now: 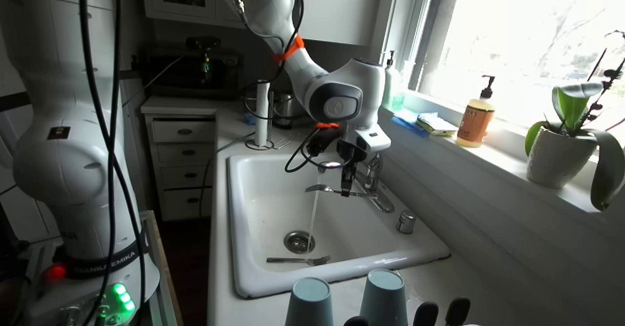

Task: Pick up the silver fork from the kitchen counter and rinse it with running water, put the silver fork back on the kitchen counter, close the tap

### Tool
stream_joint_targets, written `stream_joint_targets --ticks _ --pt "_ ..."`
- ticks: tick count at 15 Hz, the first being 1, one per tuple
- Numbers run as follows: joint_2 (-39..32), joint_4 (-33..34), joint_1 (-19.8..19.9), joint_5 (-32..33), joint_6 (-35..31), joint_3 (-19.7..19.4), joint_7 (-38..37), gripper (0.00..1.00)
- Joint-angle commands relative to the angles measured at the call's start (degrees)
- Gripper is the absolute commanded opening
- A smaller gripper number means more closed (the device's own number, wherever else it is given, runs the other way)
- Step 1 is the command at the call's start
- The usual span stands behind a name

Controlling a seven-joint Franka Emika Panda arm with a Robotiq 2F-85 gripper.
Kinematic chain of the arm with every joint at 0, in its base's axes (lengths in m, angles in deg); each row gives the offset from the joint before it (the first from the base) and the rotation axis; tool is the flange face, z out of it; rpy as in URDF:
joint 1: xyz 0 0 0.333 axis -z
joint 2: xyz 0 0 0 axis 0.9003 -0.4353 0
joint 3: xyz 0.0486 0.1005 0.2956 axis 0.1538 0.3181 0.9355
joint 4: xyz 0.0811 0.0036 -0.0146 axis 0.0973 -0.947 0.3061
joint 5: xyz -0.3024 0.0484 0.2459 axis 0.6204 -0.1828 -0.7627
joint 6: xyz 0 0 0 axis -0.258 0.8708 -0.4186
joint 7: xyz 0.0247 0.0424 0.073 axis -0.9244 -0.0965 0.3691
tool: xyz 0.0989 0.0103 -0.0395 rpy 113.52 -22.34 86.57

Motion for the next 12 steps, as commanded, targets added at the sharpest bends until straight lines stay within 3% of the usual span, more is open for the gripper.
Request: stream_joint_targets --ticks 1,12 --pt "2.0 -1.8 0.0 -0.5 0.0 0.8 0.0 0.03" --pt "2.2 -1.5 0.5 -3.5 -4.3 0.9 0.2 0.03"
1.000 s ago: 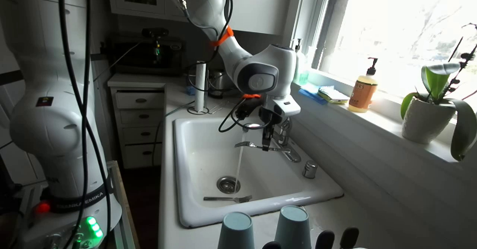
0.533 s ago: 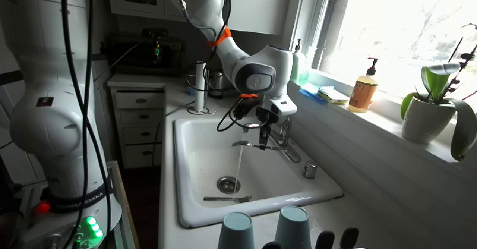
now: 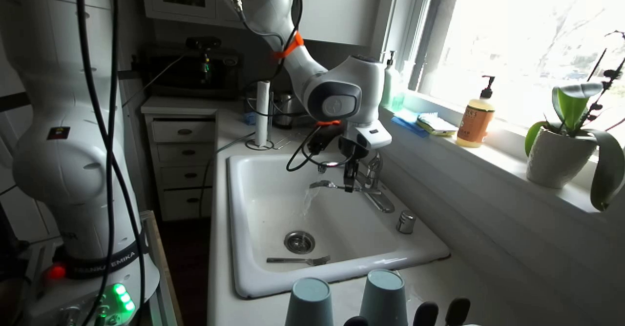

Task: Pick up the silver fork from the kitchen counter and rinse it with running water, put the silver fork back on the kitchen counter, close the tap

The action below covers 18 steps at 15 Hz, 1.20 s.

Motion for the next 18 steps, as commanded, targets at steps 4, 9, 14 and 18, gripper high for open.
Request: stream_joint_targets --ticks 4,9,14,18 --pt "1.7 -1.4 0.7 -0.3 -2.7 -0.1 -0.2 0.03" --pt "1.7 -1.6 0.5 -1.3 -2.3 0.3 0.6 0.03" --pt "2.2 -2.0 1.1 2.3 -3.5 -0.7 1.1 0.03" --pt "3.3 -2.0 2.7 6.2 -3.8 -2.4 6.3 0.03"
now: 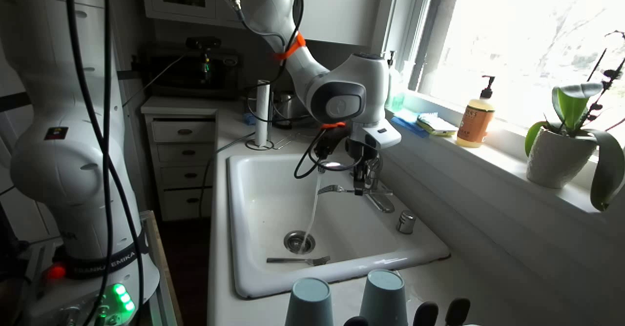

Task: Pick up the silver fork from the kitchen counter and rinse it with running water, put the silver fork back on the kitchen counter, close the tap

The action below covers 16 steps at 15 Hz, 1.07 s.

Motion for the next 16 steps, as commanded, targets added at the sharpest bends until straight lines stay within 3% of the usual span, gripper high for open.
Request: stream_joint_targets --ticks 1,10,11,15,16 --pt "3.1 -1.6 1.9 3.8 -0.9 -1.3 5.7 0.03" --pt "3.0 -0.5 7.4 0.3 5.7 -4.2 34.1 0.03" --pt "2.6 -0.1 6.7 2.0 4.5 -3.7 29.3 0.13" --pt "2.5 -0.3 7.4 1.8 5.0 -4.2 32.3 0.13" --pt "2.5 -0.3 7.4 1.8 5.0 -4.1 32.3 0.03"
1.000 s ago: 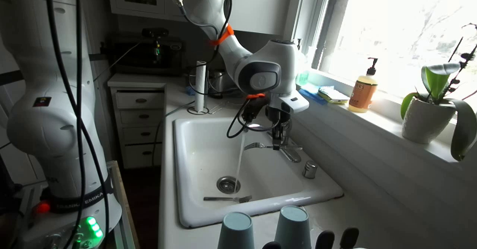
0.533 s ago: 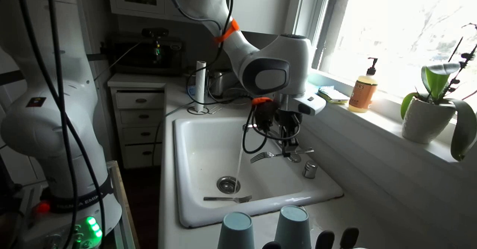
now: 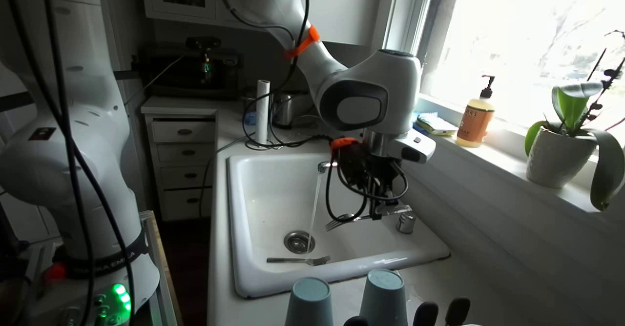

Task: Pick up the silver fork from the kitchen counter and rinse it with running water, put the silver fork back on the kitchen counter, close the tap

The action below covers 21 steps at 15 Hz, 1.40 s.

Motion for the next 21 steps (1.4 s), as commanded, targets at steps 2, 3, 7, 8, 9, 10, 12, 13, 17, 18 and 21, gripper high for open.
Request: stream_joint_targets --ticks 2,3,7,8,9,10,12,13,17,18,21 --pt "-1.5 1.5 0.9 -0.2 1.2 -0.6 2.4 0.03" --pt "-1.9 1.9 1.3 -0.4 1.6 -0.9 3.4 0.03" --pt "-5.5 3.5 3.3 -0.3 2.5 -2.3 8.6 0.03" --pt "-6.5 4.0 3.8 -0.3 2.5 -2.5 9.7 0.03" --pt "-7.6 4.4 4.4 -0.7 2.5 -2.7 10.9 0.03" --pt "-8.6 4.8 4.9 -1.0 1.9 -2.7 11.9 0.03" --pt "-10.7 5.9 5.9 -0.7 1.5 -2.6 13.3 0.03" --pt "-11.8 6.5 6.3 -0.6 1.3 -2.5 14.0 0.03" --pt "-15.5 8.7 7.4 -0.8 2.1 -1.7 16.3 0.03" --pt "-16.3 9.2 7.5 -0.5 2.1 -1.6 16.3 0.03" --pt "-18.3 10.4 7.7 -0.4 1.9 -1.0 16.4 0.03"
